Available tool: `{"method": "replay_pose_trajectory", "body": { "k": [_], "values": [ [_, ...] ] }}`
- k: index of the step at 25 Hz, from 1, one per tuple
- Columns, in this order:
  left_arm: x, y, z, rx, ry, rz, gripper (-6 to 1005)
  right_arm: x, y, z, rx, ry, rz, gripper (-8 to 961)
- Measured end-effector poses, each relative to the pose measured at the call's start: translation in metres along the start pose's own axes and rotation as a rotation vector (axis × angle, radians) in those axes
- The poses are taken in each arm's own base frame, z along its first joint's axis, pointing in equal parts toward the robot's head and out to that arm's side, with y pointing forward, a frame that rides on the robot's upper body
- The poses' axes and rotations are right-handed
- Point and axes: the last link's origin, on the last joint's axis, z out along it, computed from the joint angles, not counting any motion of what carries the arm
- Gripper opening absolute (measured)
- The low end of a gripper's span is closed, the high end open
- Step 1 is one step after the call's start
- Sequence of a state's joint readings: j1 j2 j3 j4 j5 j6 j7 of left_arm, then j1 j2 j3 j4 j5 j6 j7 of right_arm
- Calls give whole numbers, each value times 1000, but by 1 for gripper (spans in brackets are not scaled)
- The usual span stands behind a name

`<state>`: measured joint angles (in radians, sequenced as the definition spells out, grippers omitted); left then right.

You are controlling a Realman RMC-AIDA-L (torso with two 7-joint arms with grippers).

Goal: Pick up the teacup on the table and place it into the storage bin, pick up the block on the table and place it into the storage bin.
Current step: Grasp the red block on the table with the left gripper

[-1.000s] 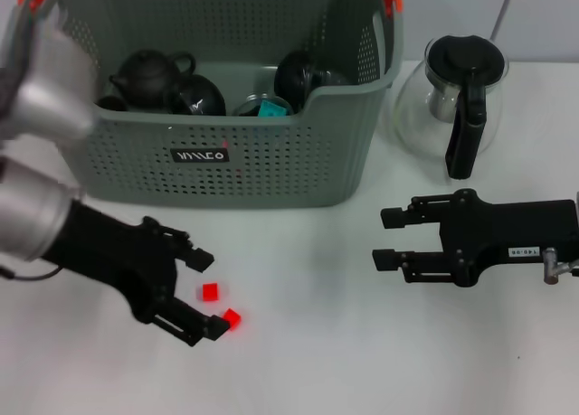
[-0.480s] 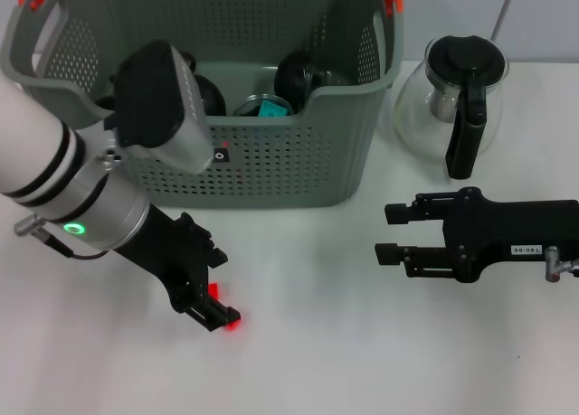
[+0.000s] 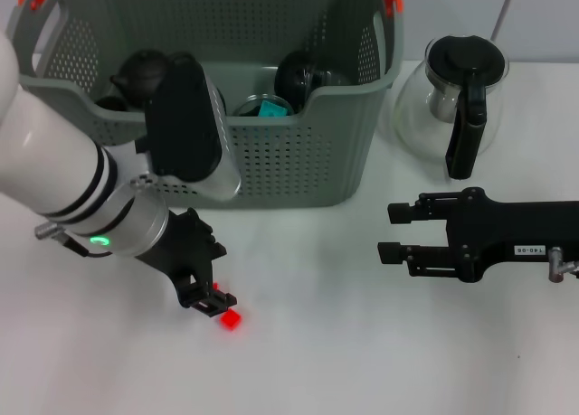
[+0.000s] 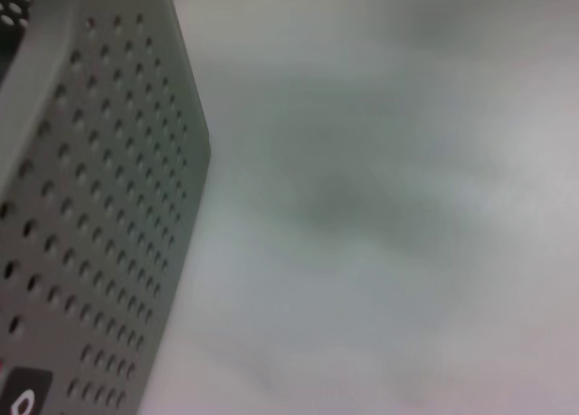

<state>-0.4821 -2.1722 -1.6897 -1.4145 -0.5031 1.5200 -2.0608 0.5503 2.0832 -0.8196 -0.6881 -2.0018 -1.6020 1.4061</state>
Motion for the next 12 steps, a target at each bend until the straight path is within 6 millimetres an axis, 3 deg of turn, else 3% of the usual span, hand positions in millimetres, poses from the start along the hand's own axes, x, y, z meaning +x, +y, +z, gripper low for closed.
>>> {"method": "replay_pose_trajectory", "body": {
  "k": [12],
  "values": [
    [-4,3,6,57,-23,-6,656,2,0,-3,11,-9,7,640]
  ]
}}
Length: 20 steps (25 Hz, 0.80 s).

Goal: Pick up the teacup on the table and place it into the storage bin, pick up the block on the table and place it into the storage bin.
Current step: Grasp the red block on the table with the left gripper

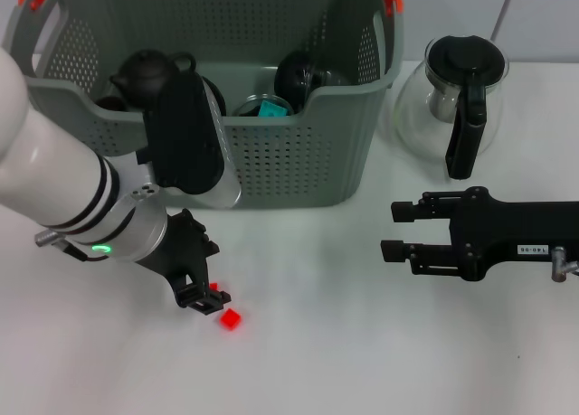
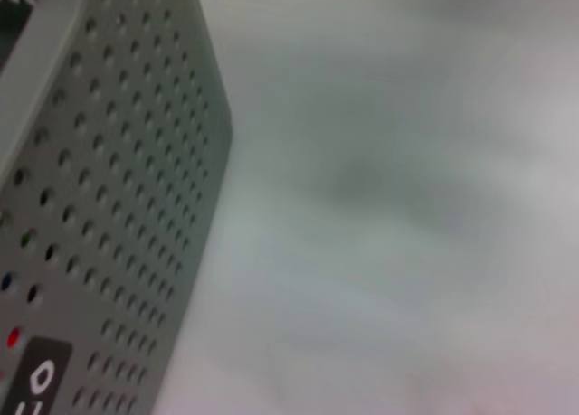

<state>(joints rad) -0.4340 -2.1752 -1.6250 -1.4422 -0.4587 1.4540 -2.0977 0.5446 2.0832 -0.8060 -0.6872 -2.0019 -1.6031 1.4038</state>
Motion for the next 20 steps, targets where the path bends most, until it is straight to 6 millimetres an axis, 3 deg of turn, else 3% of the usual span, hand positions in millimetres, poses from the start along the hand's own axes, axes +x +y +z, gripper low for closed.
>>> {"method": "replay_pose_trajectory", "body": {
  "k": [20],
  "values": [
    [-4,0,16,36,-67,12,655,3,1,0,-1,7,4,640]
  ]
}}
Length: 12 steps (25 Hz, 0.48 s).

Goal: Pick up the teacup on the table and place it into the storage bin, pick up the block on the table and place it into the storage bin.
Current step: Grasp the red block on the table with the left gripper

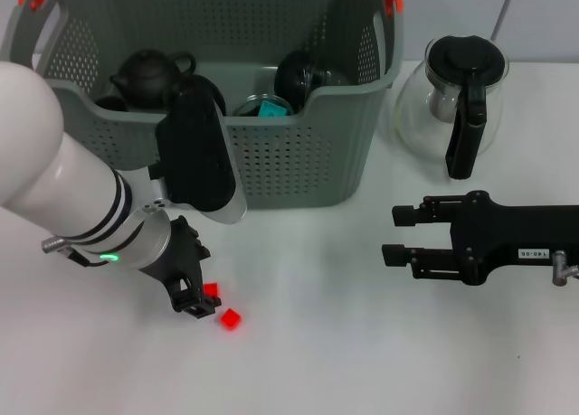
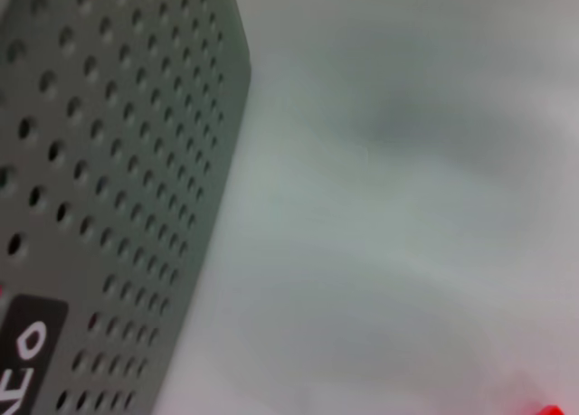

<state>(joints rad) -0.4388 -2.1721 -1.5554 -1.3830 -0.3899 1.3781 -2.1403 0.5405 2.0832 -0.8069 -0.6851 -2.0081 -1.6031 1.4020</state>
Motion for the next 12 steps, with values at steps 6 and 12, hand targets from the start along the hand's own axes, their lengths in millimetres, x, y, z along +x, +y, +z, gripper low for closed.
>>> {"method": "replay_pose_trajectory", "body": {
  "k": [6,12],
  "values": [
    [0,2,2,3,-5,7,655,2,0,0,-1,0,10,641],
    [2,4,4,-1,-14,24,572,3,0,-2,1,1,12,640]
  ]
}}
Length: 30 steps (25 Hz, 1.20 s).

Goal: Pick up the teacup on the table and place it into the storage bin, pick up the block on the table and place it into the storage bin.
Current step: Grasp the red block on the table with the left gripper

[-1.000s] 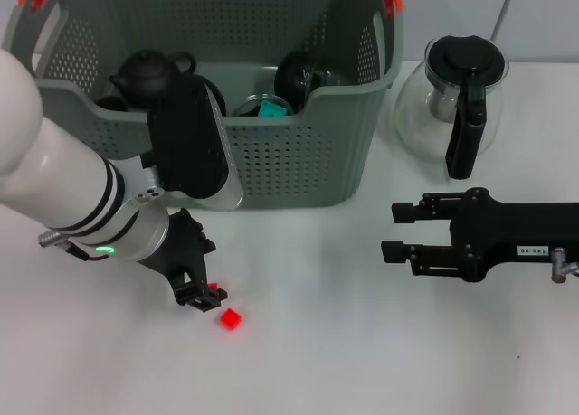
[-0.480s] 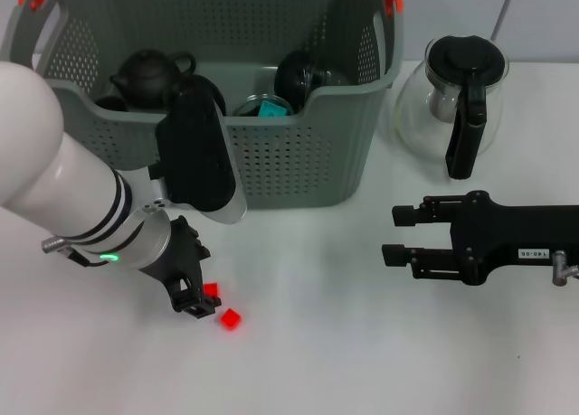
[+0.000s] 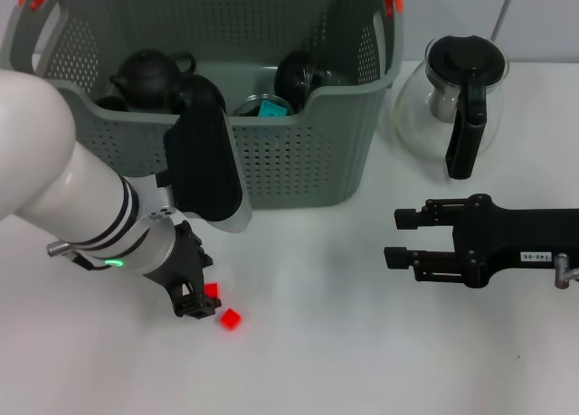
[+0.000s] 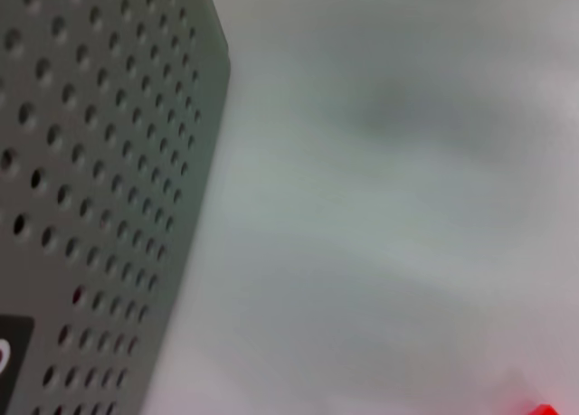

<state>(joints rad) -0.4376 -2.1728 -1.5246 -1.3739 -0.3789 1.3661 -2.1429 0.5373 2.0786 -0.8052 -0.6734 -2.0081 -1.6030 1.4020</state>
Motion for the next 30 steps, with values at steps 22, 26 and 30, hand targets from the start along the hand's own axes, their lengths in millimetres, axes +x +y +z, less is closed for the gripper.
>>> {"method": "replay_pose_trajectory", "body": {
  "k": [22,26,30],
  "values": [
    [0,1,2,-15,-12,-3,431,2,1,-1,0,0,5,640],
    [-1,1,3,-21,-20,-7,417,2,1,-1,0,0,5,640],
    [-1,1,3,-22,-21,-10,402,2,1,-1,0,0,8,640]
  ]
}}
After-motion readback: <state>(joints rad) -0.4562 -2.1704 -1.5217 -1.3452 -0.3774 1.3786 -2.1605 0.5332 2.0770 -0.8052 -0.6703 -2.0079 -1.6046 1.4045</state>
